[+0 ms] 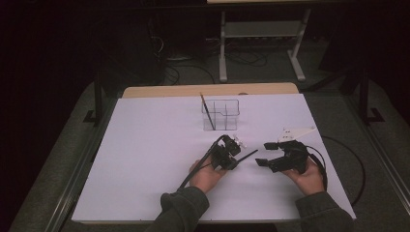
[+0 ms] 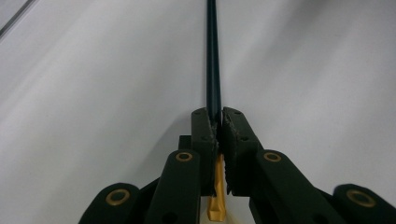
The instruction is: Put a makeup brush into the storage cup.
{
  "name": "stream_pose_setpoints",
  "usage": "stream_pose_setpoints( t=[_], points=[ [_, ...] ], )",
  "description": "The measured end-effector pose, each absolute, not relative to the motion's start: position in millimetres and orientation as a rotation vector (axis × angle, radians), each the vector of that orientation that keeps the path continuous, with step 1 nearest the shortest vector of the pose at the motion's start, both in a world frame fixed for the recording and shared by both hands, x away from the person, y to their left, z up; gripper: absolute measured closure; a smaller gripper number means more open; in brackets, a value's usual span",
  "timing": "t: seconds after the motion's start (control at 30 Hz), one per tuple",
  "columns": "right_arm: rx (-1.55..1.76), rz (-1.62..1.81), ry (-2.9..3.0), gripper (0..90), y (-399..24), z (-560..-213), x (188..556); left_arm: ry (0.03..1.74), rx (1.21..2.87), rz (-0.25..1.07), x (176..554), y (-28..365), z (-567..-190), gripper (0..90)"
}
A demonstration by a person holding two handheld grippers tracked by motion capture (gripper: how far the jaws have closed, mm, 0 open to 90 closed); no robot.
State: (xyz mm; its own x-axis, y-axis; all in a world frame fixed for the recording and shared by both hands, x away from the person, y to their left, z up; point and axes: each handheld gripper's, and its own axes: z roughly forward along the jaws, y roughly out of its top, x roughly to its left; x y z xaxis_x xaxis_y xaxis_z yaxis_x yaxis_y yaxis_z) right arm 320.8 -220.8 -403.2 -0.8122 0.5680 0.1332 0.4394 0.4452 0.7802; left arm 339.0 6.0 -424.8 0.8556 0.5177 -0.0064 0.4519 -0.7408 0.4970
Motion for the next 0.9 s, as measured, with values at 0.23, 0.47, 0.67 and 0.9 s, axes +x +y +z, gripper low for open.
stream_pose_setpoints(
  t=[0.23, 0.47, 0.67, 0.9],
  points=[
    [0.881, 1.300, 2.553, 26.3, -219, -403, 320, 0.682, 2.532, 0.172, 336, 12, -419, 83.8],
    [0.881, 1.296, 2.555, 26.2, -218, -404, 321, 0.671, 2.535, 0.149, 337, 18, -418, 83.9],
    [0.887, 1.303, 2.555, 26.3, -219, -404, 321, 0.664, 2.516, 0.136, 335, 22, -413, 83.9],
    [0.863, 1.303, 2.559, 26.3, -218, -404, 320, 0.644, 2.509, 0.128, 332, 30, -408, 83.9]
  ],
)
